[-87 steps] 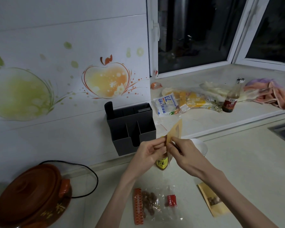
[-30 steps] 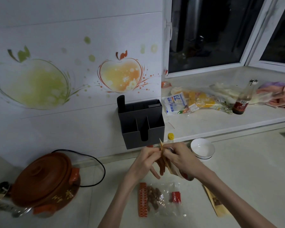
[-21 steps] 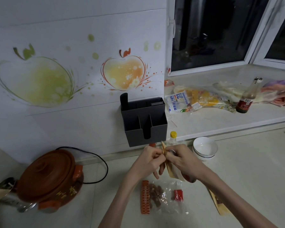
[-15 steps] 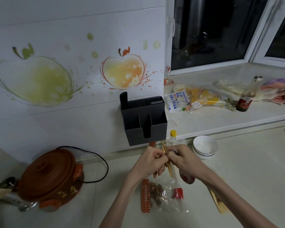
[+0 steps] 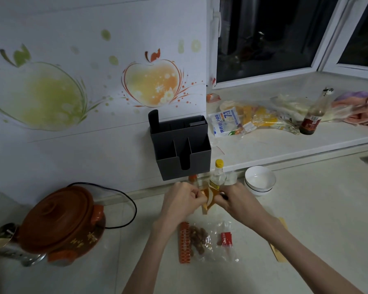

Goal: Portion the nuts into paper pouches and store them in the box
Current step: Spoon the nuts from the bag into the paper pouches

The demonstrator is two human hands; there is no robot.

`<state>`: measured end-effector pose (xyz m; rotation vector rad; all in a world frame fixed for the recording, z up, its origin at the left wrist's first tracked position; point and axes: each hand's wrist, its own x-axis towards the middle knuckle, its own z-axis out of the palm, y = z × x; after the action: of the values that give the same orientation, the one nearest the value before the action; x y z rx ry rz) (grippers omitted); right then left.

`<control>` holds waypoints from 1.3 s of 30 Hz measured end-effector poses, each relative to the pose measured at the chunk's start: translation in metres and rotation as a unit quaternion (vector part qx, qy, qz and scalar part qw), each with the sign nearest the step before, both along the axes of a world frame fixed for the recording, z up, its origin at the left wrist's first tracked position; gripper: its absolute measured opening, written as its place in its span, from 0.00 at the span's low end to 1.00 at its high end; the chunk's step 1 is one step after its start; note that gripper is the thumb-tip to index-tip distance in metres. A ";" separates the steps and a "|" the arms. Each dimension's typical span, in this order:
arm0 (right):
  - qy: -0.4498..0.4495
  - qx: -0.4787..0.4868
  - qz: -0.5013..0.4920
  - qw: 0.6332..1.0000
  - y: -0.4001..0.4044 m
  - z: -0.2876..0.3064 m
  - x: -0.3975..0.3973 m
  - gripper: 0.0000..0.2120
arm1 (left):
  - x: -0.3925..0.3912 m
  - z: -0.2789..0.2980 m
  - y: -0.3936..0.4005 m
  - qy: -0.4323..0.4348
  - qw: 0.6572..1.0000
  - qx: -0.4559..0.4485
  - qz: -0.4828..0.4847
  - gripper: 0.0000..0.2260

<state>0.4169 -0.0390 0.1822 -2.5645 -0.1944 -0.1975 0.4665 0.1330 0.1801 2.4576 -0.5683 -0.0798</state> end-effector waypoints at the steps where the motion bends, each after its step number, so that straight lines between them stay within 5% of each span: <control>1: 0.003 0.002 -0.007 1.000 0.002 -0.001 0.000 0.14 | -0.002 -0.001 -0.001 -0.014 1.000 -0.004 0.001 0.17; 3: 0.003 0.024 -0.020 1.000 0.004 -0.002 -0.001 0.14 | -0.009 -0.003 -0.008 -0.025 1.000 -0.016 -0.001 0.15; 6: 0.022 0.032 -0.032 0.999 0.002 -0.004 0.000 0.14 | -0.019 -0.006 -0.017 0.080 0.993 -0.089 -0.017 0.06; 8: 0.036 0.039 -0.023 0.998 0.003 -0.006 -0.001 0.14 | -0.022 -0.013 -0.017 0.151 0.977 -0.150 -0.024 0.16; 12: 0.007 0.034 -0.001 0.999 0.011 -0.009 -0.005 0.17 | -0.027 -0.016 -0.018 0.152 0.976 -0.153 -0.011 0.31; 17: 0.044 0.003 -0.058 0.997 0.004 -0.021 -0.004 0.16 | -0.012 -0.024 -0.009 0.171 0.955 -0.229 0.074 0.22; 24: 0.086 0.055 -0.106 0.989 0.010 -0.033 -0.013 0.20 | -0.026 -0.044 -0.011 0.170 0.948 -0.269 0.027 0.15; 27: 0.108 0.085 -0.108 0.985 0.006 -0.031 -0.016 0.19 | -0.032 -0.054 -0.006 0.138 0.973 -0.181 0.023 0.13; 29: 0.109 0.103 -0.120 0.981 0.006 -0.031 -0.018 0.20 | -0.038 -0.065 -0.006 0.074 0.993 -0.096 0.009 0.19; 35: 0.142 0.113 -0.134 0.974 0.017 -0.040 -0.026 0.22 | -0.054 -0.091 -0.009 0.146 0.979 -0.140 -0.041 0.46; 39: 0.128 0.112 -0.127 0.977 0.022 -0.043 -0.028 0.21 | -0.066 -0.106 -0.022 0.086 0.990 -0.104 -0.032 0.57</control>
<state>0.3892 -0.0169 0.1396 -2.3546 0.2406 0.0181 0.4009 0.1113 0.0739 2.2040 -0.5509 -0.2427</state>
